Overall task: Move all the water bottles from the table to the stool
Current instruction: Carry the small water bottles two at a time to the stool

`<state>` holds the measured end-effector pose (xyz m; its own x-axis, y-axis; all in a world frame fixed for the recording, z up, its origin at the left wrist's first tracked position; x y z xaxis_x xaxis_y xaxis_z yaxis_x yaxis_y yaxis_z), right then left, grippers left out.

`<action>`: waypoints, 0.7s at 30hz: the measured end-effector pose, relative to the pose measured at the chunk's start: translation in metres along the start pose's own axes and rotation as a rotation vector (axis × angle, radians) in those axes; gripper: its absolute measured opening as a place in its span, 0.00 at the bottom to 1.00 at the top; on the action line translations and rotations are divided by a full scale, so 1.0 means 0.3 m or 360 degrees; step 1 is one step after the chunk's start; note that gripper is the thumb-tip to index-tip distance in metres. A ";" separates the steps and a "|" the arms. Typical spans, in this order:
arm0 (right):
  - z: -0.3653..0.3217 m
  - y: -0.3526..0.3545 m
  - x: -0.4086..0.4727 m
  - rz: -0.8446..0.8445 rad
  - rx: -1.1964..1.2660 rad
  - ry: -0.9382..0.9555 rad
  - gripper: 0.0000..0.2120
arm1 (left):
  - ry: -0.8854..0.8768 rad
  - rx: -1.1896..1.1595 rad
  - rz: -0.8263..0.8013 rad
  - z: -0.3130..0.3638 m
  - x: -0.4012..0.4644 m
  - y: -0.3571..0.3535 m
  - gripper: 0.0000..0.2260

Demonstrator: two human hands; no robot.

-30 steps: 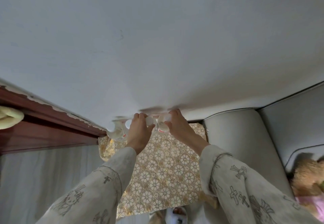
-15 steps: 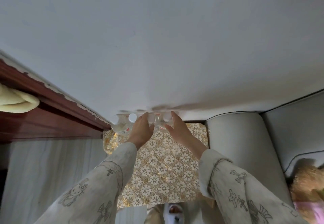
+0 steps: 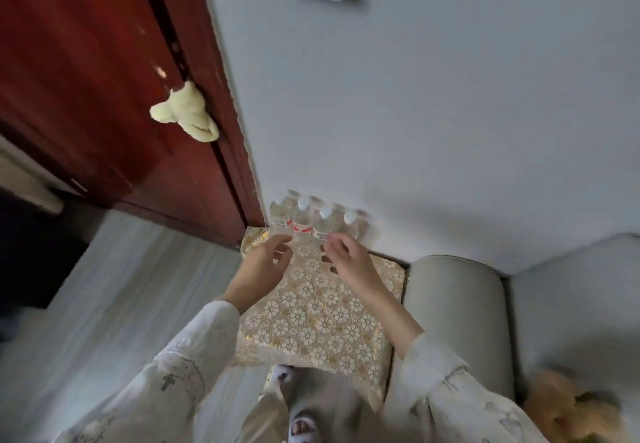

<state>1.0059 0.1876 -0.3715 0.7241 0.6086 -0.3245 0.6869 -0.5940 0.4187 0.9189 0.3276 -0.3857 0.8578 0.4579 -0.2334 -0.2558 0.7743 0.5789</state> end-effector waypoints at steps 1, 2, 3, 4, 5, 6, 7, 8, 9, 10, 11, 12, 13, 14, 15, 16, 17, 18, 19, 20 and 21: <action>-0.022 -0.020 -0.031 -0.0046 -0.0026 0.0052 0.17 | 0.0036 -0.0021 0.0061 -0.009 -0.061 0.024 0.15; -0.051 -0.051 -0.068 -0.0104 -0.0059 0.0110 0.16 | 0.0077 -0.0042 0.0146 -0.025 -0.136 0.055 0.14; -0.078 -0.086 -0.104 -0.0164 -0.0086 0.0160 0.16 | 0.0120 -0.0067 0.0229 -0.045 -0.209 0.082 0.14; -0.102 -0.130 -0.142 -0.0233 -0.0110 0.0198 0.16 | 0.0171 -0.0096 0.0314 -0.070 -0.288 0.110 0.13; -0.123 -0.180 -0.180 -0.0311 -0.0132 0.0230 0.15 | 0.0232 -0.0131 0.0402 -0.096 -0.369 0.136 0.13; -0.135 -0.226 -0.215 -0.0386 -0.0143 0.0252 0.15 | 0.0298 -0.0181 0.0478 -0.120 -0.438 0.153 0.12; -0.151 -0.289 -0.261 -0.0486 -0.0154 0.0267 0.14 | 0.0376 -0.0257 0.0578 -0.151 -0.527 0.173 0.12; -0.167 -0.355 -0.309 -0.0585 -0.0157 0.0276 0.13 | 0.0447 -0.0360 0.0681 -0.182 -0.618 0.188 0.11; -0.184 -0.426 -0.360 -0.0686 -0.0162 0.0281 0.13 | 0.0517 -0.0475 0.0794 -0.213 -0.715 0.201 0.11; -0.200 -0.497 -0.413 -0.0781 -0.0162 0.0286 0.12 | 0.0588 -0.0574 0.0907 -0.243 -0.813 0.208 0.11; -0.211 -0.557 -0.460 -0.0860 -0.0151 0.0297 0.11 | 0.0655 -0.0656 0.0993 -0.268 -0.898 0.208 0.11; -0.227 -0.631 -0.519 -0.0961 -0.0162 0.0326 0.10 | 0.0729 -0.0736 0.1103 -0.301 -1.004 0.208 0.11; -0.243 -0.705 -0.581 -0.1057 -0.0181 0.0357 0.08 | 0.0791 -0.0818 0.1215 -0.333 -1.112 0.206 0.10; -0.260 -0.782 -0.651 -0.1148 -0.0205 0.0387 0.07 | 0.0847 -0.0895 0.1336 -0.365 -1.226 0.205 0.10; -0.275 -0.858 -0.723 -0.1233 -0.0227 0.0417 0.07 | 0.0901 -0.0953 0.1456 -0.395 -1.339 0.206 0.09; -0.286 -0.917 -0.787 -0.1300 -0.0246 0.0450 0.07 | 0.0944 -0.0996 0.1553 -0.420 -1.432 0.207 0.08; -0.296 -0.989 -0.873 -0.1395 -0.0281 0.0488 0.08 | 0.0992 -0.1032 0.1669 -0.448 -1.551 0.205 0.08; -0.303 -1.059 -0.964 -0.1495 -0.0316 0.0523 0.08 | 0.1029 -0.1063 0.1782 -0.473 -1.669 0.199 0.08; -0.307 -1.128 -1.062 -0.1592 -0.0349 0.0559 0.09 | 0.1050 -0.1090 0.1892 -0.498 -1.788 0.192 0.07; -0.310 -1.192 -1.156 -0.1686 -0.0376 0.0597 0.09 | 0.1066 -0.1105 0.1996 -0.519 -1.901 0.183 0.06; -0.311 -1.240 -1.236 -0.1761 -0.0397 0.0642 0.08 | 0.1078 -0.1125 0.2078 -0.535 -1.994 0.173 0.06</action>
<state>0.4760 0.2321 -0.3280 -0.3518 0.8715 -0.3417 0.8608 0.4446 0.2478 0.3210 0.1642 -0.3415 -0.3855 0.8755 -0.2912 -0.9155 -0.3237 0.2387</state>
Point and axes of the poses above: each hand's wrist, its own x-axis towards the middle knuckle, its own y-axis out of the back of the hand, z = x × y, the point moved 1 cm from there along x, towards the middle knuckle, and after that the axes turned 4 degrees about -x, right-handed, at the moved point
